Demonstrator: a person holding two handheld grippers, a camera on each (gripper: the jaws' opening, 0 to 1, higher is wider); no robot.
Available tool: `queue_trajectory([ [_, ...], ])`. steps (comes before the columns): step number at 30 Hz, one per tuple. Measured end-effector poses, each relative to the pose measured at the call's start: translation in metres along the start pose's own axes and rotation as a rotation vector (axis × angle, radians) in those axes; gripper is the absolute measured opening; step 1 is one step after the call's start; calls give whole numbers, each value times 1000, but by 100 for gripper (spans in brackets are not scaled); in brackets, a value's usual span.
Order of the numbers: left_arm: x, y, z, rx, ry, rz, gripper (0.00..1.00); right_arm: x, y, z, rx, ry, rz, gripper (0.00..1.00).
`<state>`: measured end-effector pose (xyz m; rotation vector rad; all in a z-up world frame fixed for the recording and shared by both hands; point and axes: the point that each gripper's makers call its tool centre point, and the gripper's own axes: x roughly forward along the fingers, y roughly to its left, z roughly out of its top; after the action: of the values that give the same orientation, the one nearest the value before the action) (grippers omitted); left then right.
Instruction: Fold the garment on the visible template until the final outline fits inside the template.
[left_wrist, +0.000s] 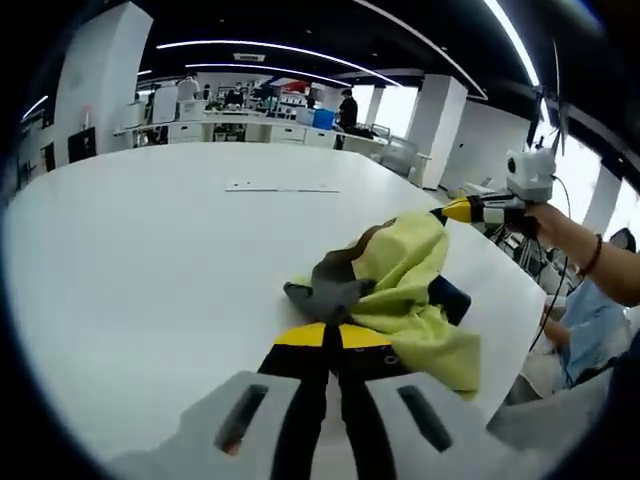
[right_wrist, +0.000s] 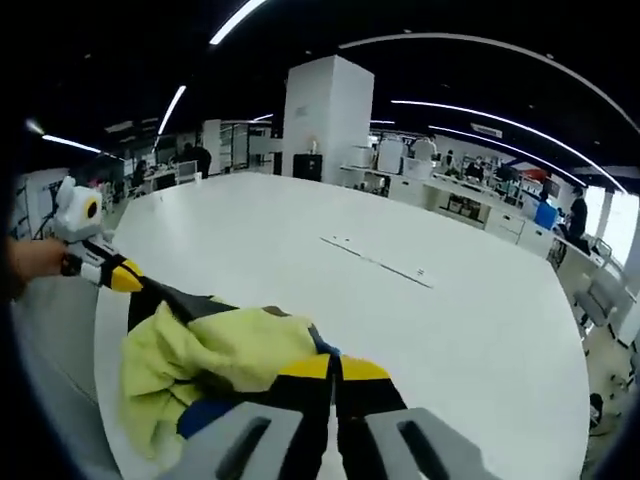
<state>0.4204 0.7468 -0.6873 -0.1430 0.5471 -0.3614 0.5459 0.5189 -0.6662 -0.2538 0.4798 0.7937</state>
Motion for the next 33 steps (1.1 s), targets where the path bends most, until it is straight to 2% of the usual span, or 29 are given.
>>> queue_trajectory([
  [5, -3, 9, -9, -9, 28, 23, 0, 3, -1, -5, 86, -16, 10, 0],
  [8, -6, 15, -13, -21, 36, 35, 0, 6, -2, -11, 102, -5, 6, 0],
  [12, -9, 22, -15, 63, 50, 52, 1, 11, 6, -12, 127, -16, 40, 0],
  [13, -9, 21, -13, 60, 48, 54, 3, 12, 6, -13, 133, -15, 39, 0],
  [16, -10, 27, -4, 72, 22, 73, 11, 13, 4, -15, 167, -14, 29, 9],
  [19, -11, 33, 9, 69, -9, 90, 14, 12, 2, -17, 184, -7, 17, 19],
  [22, -10, 39, 25, 53, -44, 97, 15, 7, 2, -19, 288, 14, 3, 28],
  [23, -9, 39, 29, 56, -50, 98, 16, 6, 1, -18, 296, 8, -7, 29],
  [28, 6, 40, 42, 52, -78, 96, 19, 2, 7, -19, 308, 15, -31, 27],
  [33, 25, 32, 42, 58, -56, 76, 20, 2, 17, -22, 330, 35, -46, 24],
])
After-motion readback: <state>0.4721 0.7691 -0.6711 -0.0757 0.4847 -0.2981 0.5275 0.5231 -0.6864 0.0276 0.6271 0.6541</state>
